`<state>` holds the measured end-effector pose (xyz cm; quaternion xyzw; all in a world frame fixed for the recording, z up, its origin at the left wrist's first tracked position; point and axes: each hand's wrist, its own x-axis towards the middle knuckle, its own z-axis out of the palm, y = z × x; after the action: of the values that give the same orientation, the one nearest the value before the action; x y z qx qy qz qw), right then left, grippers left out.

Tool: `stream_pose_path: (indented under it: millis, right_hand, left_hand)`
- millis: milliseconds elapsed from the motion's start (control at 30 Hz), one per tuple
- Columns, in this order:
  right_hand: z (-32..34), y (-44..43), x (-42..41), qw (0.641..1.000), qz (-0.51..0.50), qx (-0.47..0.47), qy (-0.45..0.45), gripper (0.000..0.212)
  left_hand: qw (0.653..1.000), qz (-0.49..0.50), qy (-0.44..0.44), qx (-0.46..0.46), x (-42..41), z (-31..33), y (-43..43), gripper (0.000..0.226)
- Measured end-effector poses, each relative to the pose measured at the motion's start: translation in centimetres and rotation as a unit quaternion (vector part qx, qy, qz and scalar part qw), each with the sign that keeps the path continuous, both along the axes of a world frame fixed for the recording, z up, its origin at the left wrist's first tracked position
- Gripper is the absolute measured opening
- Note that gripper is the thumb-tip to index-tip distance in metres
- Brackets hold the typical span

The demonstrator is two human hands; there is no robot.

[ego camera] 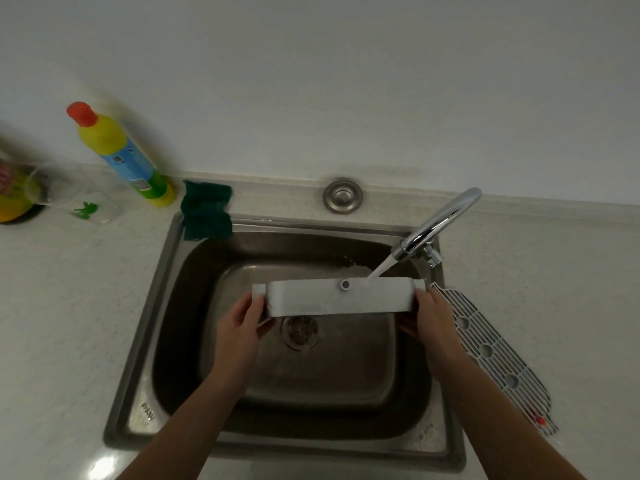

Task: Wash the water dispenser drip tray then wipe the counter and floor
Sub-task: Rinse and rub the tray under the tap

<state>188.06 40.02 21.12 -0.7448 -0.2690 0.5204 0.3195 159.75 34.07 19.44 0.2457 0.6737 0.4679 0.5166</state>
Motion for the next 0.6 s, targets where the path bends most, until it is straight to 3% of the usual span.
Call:
stream_pose_path:
  millis: [133, 300, 500, 600]
  right_hand:
    - [1.6, 0.6, 0.3, 0.994, 0.062, 0.067, -0.06, 0.011]
    - [3.7, 1.4, -0.1, 0.97, 0.149, 0.114, -0.155, 0.035]
    - [4.6, 2.5, 1.1, 0.933, 0.229, 0.069, -0.27, 0.066]
    - [4.3, 2.4, 1.5, 0.927, 0.234, 0.053, -0.287, 0.073]
  left_hand:
    - [0.989, 0.03, -0.058, -0.136, 0.1, -2.0, 0.2, 0.019]
    - [0.965, 0.064, -0.126, -0.222, 0.3, -4.0, 0.0, 0.029]
    - [0.954, -0.019, -0.031, -0.297, -0.2, -4.3, 0.0, 0.055]
    - [0.959, -0.056, 0.008, -0.278, -0.5, -3.0, 0.3, 0.057]
